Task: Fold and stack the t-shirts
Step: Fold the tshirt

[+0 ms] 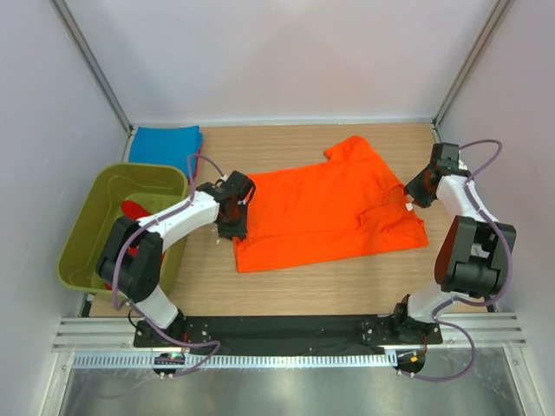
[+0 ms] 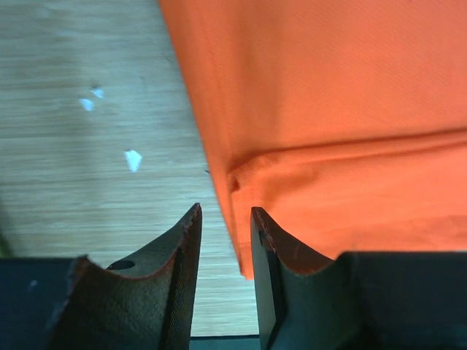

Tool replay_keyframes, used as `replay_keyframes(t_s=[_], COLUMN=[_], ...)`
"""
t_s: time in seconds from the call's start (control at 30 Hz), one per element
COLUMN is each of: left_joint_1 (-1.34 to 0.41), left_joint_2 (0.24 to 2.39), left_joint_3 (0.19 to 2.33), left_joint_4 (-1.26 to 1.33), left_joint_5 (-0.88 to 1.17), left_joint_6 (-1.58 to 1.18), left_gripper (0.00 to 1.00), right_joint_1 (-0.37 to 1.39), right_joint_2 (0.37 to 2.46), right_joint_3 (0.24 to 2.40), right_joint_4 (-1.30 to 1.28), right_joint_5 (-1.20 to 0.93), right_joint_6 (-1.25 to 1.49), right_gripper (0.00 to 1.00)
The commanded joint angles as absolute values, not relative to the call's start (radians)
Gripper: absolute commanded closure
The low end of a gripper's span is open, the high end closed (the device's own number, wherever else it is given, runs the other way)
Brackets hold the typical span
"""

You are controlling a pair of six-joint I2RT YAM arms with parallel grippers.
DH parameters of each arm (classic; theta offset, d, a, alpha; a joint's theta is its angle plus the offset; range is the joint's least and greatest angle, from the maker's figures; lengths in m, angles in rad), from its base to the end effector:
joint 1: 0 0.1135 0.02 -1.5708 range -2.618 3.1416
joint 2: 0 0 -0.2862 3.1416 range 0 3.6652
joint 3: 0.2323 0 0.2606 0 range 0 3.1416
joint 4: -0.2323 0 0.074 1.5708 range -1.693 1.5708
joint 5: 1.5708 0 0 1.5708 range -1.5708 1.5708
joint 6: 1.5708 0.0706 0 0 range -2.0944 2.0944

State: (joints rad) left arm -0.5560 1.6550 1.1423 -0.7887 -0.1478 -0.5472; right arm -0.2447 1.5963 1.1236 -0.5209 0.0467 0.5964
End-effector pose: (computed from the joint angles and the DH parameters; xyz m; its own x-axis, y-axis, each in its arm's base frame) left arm 0.2881 -0.1668 0.1879 -0.9535 -0.0134 -0.3011 -0.0086 0.9998 -0.0173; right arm 0.3478 -0.0902 0.2165 -0.5229 0.7089 -0.4734 0.6773 0.6827 0.2741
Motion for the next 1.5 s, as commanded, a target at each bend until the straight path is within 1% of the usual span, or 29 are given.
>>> replay_keyframes(t_s=[0.0, 0.03, 0.1, 0.2, 0.23, 0.37, 0.5, 0.7, 0.87, 0.97, 1.03, 1.07, 1.13, 1.2, 1.23, 1.3, 1.43, 1.47], left_joint_1=[-0.554, -0.555, -0.554, -0.554, -0.552, -0.552, -0.552, -0.552, -0.552, -0.552, -0.552, -0.552, -0.554, -0.56, -0.569, -0.569, -0.569, -0.569], left_joint_2=[1.595, 1.586, 1.589, 1.634, 1.647, 1.681, 1.687, 1.652, 1.572, 1.545, 1.557, 1.566, 1.586, 1.615, 1.624, 1.635, 1.637, 1.643], left_joint_3=[1.056, 1.027, 1.008, 1.012, 1.014, 1.006, 1.0, 1.041, 1.095, 1.13, 1.134, 1.132, 1.117, 1.12, 1.121, 1.123, 1.085, 1.078], left_joint_4=[-0.632, -0.58, -0.557, -0.589, -0.604, -0.643, -0.666, -0.724, -0.764, -0.718, -0.695, -0.684, -0.673, -0.698, -0.712, -0.715, -0.657, -0.644], left_joint_5=[0.064, 0.084, 0.068, 0.006, -0.07, -0.193, -0.255, -0.333, -0.282, -0.067, 0.055, 0.063, 0.066, 0.006, -0.067, -0.09, -0.097, -0.118], left_joint_6=[-0.58, -0.609, -0.627, -0.638, -0.64, -0.661, -0.672, -0.678, -0.643, -0.571, -0.566, -0.569, -0.574, -0.569, -0.568, -0.58, -0.615, -0.62], left_gripper=[0.65, 0.65, 0.65, 0.64, 0.64, 0.64, 0.64, 0.62, 0.6, 0.58, 0.58, 0.58, 0.58, 0.59, 0.58, 0.58, 0.59, 0.61], right_joint_1=[-0.249, -0.247, -0.244, -0.226, -0.222, -0.222, -0.222, -0.222, -0.221, -0.193, -0.144, -0.094, -0.051, 0.042, 0.076, 0.144, 0.193, 0.199], right_joint_2=[1.546, 1.523, 1.502, 1.49, 1.488, 1.494, 1.502, 1.479, 1.454, 1.454, 1.489, 1.505, 1.569, 1.612, 1.62, 1.629, 1.689, 1.706], right_joint_3=[1.17, 1.164, 1.155, 1.132, 1.124, 1.056, 0.99, 0.911, 0.951, 0.998, 1.072, 1.098, 1.179, 1.213, 1.235, 1.244, 1.284, 1.296], right_joint_4=[-0.568, -0.572, -0.577, -0.584, -0.589, -0.572, -0.535, -0.525, -0.561, -0.603, -0.69, -0.725, -0.828, -0.86, -0.879, -0.882, -0.897, -0.903], right_joint_5=[0.094, 0.101, 0.094, 0.081, 0.084, 0.109, 0.097, 0.161, 0.17, 0.13, 0.19, 0.225, 0.271, 0.306, 0.322, 0.347, 0.357, 0.357], right_joint_6=[0.584, 0.583, 0.578, 0.565, 0.565, 0.571, 0.584, 0.615, 0.618, 0.658, 0.682, 0.708, 0.776, 0.825, 0.848, 0.909, 0.975, 0.979], right_gripper=[0.58, 0.54, 0.52, 0.53, 0.53, 0.56, 0.57, 0.58, 0.58, 0.58, 0.58, 0.58, 0.58, 0.58, 0.58, 0.58, 0.58, 0.58])
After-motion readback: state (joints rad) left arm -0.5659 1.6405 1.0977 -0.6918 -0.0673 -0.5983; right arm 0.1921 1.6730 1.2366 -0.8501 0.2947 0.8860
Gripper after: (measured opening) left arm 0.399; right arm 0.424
